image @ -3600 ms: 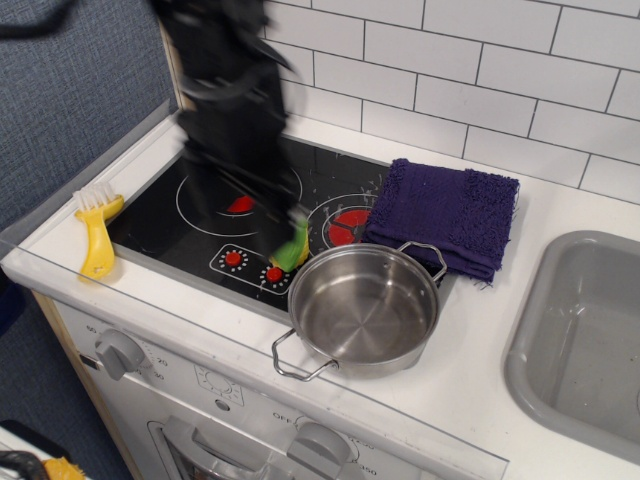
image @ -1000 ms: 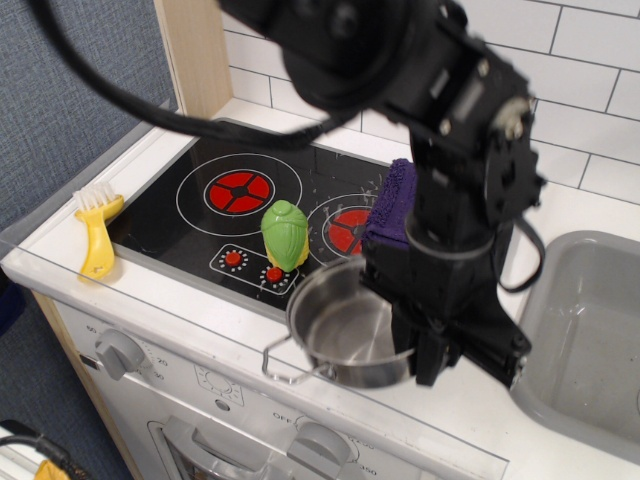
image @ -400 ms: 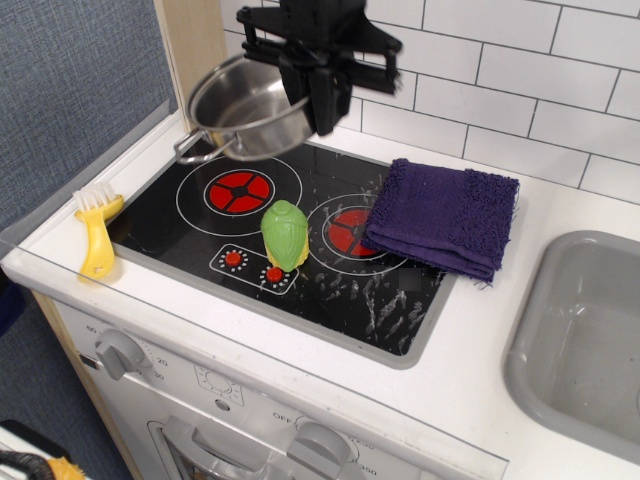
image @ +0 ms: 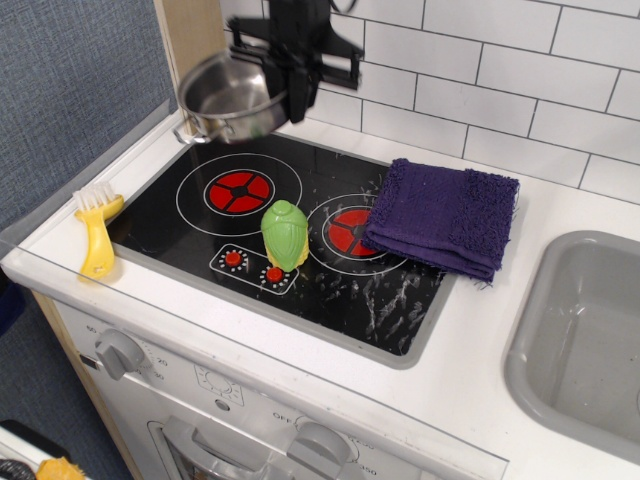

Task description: Put the pot on the upper left hand side of the stove.

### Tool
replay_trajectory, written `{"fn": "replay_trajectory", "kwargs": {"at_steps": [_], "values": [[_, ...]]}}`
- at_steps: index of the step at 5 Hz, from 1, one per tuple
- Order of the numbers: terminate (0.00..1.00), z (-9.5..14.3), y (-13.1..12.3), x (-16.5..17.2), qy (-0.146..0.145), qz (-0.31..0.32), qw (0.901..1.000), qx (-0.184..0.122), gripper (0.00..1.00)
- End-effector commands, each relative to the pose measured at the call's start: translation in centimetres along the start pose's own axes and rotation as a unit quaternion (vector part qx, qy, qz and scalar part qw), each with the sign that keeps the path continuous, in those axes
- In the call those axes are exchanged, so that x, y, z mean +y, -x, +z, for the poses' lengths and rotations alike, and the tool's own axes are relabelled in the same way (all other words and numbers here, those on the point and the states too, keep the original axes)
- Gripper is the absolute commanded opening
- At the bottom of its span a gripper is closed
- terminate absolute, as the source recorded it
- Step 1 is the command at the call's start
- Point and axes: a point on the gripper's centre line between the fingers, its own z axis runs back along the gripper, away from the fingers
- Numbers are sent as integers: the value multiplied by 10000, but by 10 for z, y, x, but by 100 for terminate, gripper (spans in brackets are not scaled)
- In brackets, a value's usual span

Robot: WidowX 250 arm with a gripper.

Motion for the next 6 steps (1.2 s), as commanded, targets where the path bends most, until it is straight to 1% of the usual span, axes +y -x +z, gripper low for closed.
{"fn": "replay_trajectory", "kwargs": {"at_steps": [1,2,3,4,5,6], "values": [[0,-16,-14,33,-445,251,9987,-44,0],[0,-27,-9,36,-528,249,9983,94,0],[0,-31,0,31,-588,133,9980,194,0],[0,-33,9,30,-609,95,9978,249,100],[0,-27,12,30,-581,65,9981,172,100],[0,-13,12,34,-399,65,9992,-7,100]]}}
